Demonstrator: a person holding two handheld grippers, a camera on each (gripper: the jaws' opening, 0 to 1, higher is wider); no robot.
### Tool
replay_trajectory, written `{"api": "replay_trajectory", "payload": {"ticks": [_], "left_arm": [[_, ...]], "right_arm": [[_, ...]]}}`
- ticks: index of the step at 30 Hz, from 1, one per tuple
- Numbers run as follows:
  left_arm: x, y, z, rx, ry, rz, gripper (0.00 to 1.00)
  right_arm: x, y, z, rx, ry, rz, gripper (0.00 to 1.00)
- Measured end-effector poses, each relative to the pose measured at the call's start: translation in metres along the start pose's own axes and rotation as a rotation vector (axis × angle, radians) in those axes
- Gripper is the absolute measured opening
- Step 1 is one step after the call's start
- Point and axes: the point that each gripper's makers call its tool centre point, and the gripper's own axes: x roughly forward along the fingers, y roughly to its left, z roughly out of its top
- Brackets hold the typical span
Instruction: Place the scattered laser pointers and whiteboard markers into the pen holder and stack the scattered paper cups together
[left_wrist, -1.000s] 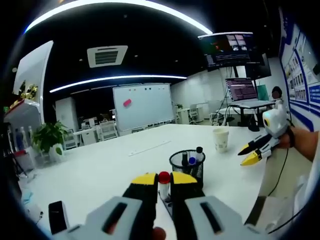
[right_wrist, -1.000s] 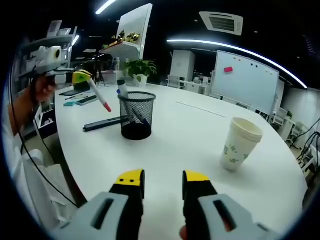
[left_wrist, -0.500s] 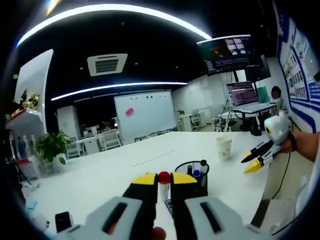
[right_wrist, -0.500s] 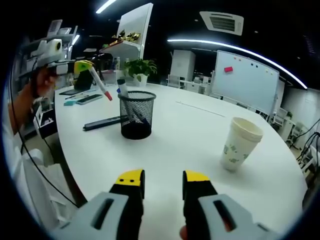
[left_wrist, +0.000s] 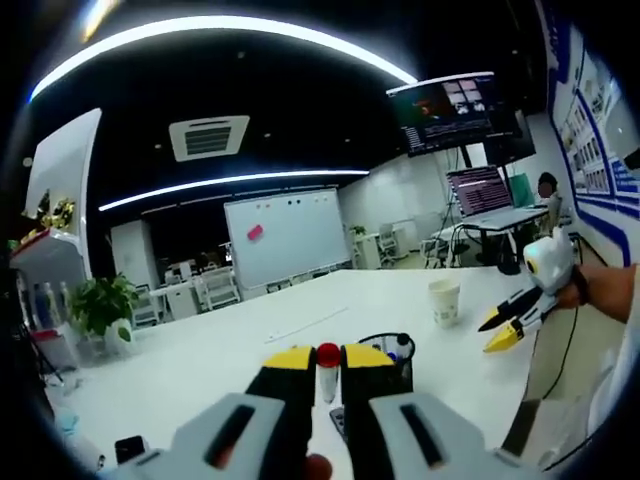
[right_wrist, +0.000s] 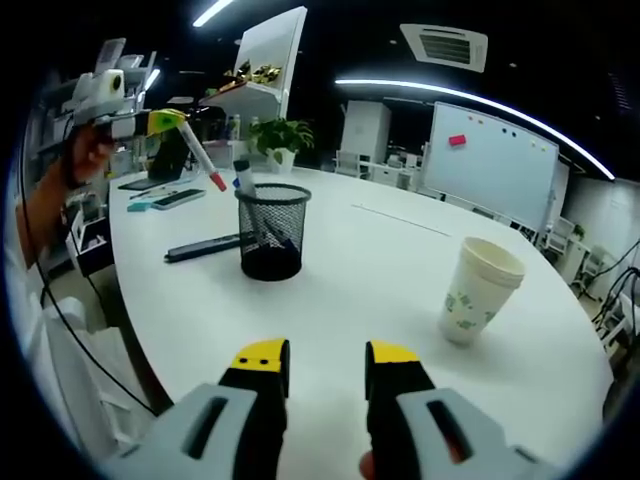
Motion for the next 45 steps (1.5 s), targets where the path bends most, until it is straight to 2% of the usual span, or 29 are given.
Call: {"api": "replay_trajectory", "payload": {"ticks": [9, 20, 38, 45], "left_arm": [[0.0, -0.002, 0.017, 0.022, -0.051, 0.005, 0.1], [0.009, -0.015, 0.031, 0.045, -0.09, -0.032, 0.1], [0.025, -0.021, 0.036, 0.081, -0.107, -0.058, 0.1], [0.03, -0.021, 0.037, 0.077, -0.115, -0.062, 0.1]], "right_arm": [[-0.003, 0.002, 0.002, -0.006, -0.006, 0.001, 0.31], [-0.008, -0.005, 0.006, -0.018, -0.006, -0.013, 0.31], [-0.003, -0.005, 0.006, -0.012, -0.009, -0.007, 0.31], [-0.002, -0.007, 0.001, -0.003, 0.0, -0.009, 0.31]]}}
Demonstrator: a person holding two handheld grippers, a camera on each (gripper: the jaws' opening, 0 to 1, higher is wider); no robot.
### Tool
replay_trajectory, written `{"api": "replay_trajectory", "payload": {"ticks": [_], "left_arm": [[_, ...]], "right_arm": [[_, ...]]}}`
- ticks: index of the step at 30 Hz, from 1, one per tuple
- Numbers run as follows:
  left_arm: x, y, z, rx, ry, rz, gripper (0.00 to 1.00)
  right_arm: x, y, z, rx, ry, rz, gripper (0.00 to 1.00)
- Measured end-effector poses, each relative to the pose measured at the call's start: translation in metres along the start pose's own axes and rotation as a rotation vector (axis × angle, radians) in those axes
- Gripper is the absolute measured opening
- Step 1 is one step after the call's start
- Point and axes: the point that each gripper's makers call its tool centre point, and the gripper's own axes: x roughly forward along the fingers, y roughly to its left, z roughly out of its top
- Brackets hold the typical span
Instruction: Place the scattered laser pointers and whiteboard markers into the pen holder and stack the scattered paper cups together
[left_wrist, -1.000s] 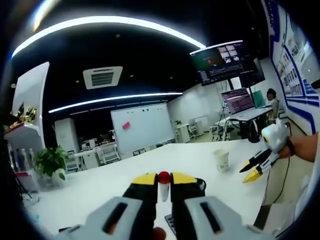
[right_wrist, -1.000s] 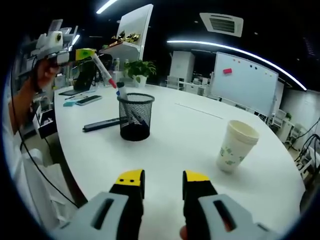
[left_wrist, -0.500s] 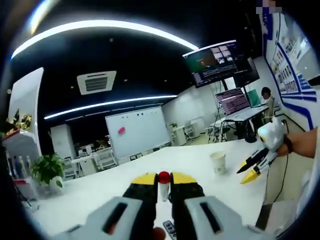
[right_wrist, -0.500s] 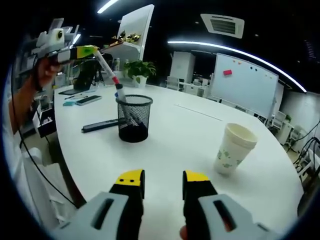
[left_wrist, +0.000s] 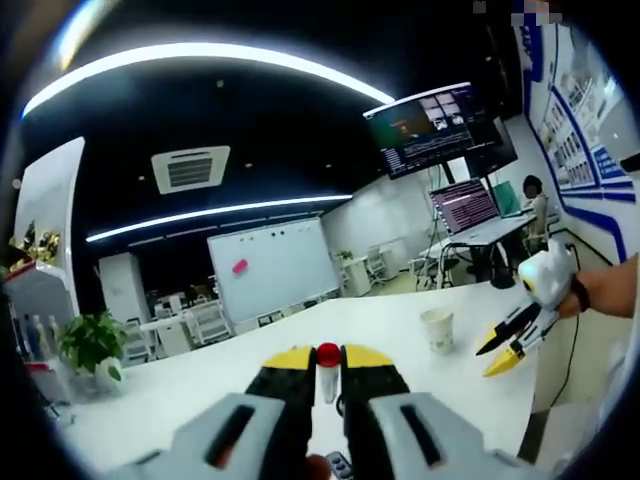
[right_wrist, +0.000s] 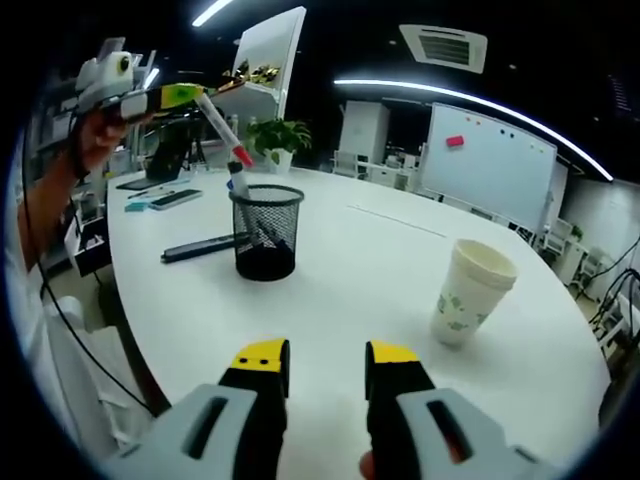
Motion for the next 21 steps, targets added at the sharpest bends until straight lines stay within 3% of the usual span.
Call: {"api": "replay_trajectory", "payload": {"ticks": [4, 8, 21], "left_arm": [[0.003, -0.001, 0.0, 0.012, 0.001, -0.007, 0.1], [0.008, -0.004, 0.003, -0.039, -0.012, -0.043, 0.1], [0.024, -0.013, -0.002, -0.035, -0.013, -0.076, 0.1]], "right_arm": [[-0.001, -0.001, 0.001, -0.001, -0.003, -0.002, 0.31], [-0.002, -0.001, 0.0, 0.001, -0.003, -0.005, 0.31], [-0.004, -0.002, -0.002, 0.01, 0.0, -0.011, 0.31]]}}
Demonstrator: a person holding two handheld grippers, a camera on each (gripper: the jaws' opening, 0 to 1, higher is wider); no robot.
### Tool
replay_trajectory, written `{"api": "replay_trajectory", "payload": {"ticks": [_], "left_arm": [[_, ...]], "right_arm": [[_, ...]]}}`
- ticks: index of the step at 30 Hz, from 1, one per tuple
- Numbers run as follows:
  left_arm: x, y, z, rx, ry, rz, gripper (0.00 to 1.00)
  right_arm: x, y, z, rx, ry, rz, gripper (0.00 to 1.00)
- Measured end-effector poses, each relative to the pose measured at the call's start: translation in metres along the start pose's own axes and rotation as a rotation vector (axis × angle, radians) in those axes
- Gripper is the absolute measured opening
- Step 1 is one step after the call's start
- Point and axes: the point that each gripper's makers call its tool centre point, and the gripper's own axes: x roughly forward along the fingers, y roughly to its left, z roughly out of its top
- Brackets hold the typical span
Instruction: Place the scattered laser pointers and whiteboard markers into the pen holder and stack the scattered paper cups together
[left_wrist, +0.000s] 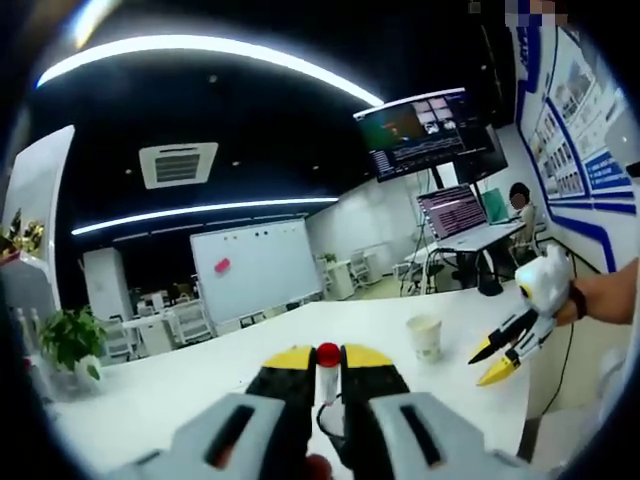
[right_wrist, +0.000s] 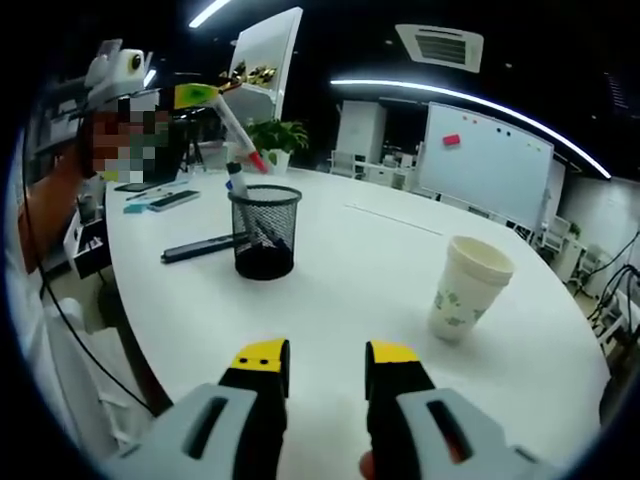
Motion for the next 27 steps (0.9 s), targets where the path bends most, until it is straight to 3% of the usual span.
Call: {"api": "replay_trajectory", "payload": {"ticks": [14, 27], "left_arm": [[0.01, -0.004, -0.005, 0.008, 0.006, -0.015, 0.1], [0.019, -0.009, -0.018, -0.01, 0.028, -0.039, 0.1]], "right_arm": [[-0.002, -0.002, -0.001, 0.002, 0.0, -0.007, 0.31], [-0.002, 0.0, 0.0, 0.005, -0.003, -0.01, 0.31]]}}
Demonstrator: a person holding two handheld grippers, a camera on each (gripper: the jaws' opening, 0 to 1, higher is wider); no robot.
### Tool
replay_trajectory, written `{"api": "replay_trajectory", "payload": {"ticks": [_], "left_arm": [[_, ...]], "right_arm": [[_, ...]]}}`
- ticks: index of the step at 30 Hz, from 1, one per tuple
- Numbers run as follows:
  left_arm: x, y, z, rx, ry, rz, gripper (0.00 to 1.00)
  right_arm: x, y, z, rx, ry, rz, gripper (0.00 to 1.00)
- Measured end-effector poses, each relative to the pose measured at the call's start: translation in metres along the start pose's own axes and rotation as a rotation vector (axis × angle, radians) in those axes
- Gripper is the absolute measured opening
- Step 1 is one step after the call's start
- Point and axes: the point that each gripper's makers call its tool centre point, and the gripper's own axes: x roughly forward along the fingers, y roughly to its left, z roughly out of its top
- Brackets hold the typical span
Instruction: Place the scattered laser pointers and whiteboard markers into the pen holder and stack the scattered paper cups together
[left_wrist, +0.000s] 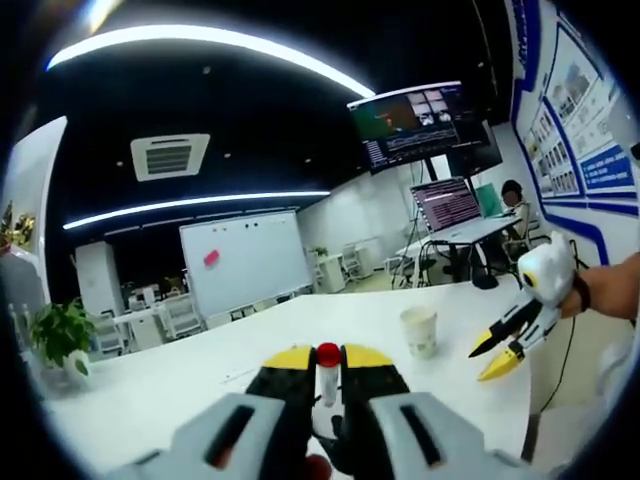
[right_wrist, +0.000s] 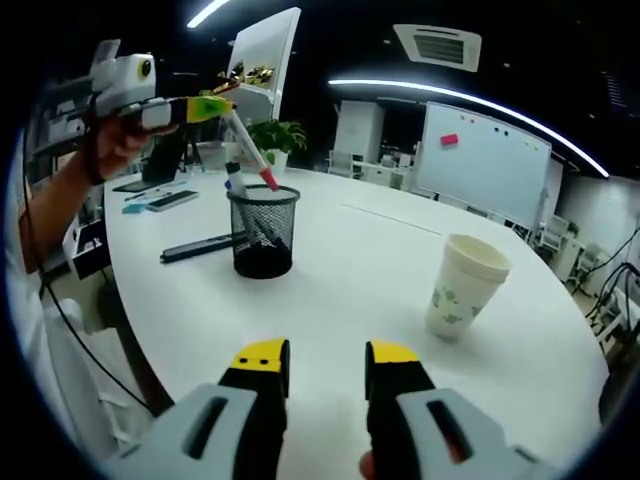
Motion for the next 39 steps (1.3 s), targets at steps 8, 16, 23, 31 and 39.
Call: {"api": "replay_trajectory", "payload": {"ticks": [8, 16, 23, 31, 39], "left_arm": [[0.004, -0.002, -0.011, -0.007, 0.027, -0.009, 0.1], [0.008, -0.007, -0.022, -0.011, 0.057, -0.022, 0.11], [0.008, -0.009, -0.028, -0.007, 0.073, -0.024, 0.11], [0.008, -0.01, -0.035, -0.008, 0.091, -0.027, 0.11], [0.006, -0.011, -0.046, -0.028, 0.131, -0.027, 0.11]], "right_arm": [[0.0, 0.002, -0.001, 0.0, 0.002, 0.003, 0.31], [-0.001, 0.001, -0.003, 0.004, 0.003, -0.001, 0.31], [-0.001, 0.002, -0.003, 0.006, 0.002, 0.001, 0.31], [-0.002, -0.001, -0.003, 0.008, -0.001, -0.003, 0.31], [0.0, 0.002, -0.003, 0.008, 0.0, 0.002, 0.31]]}}
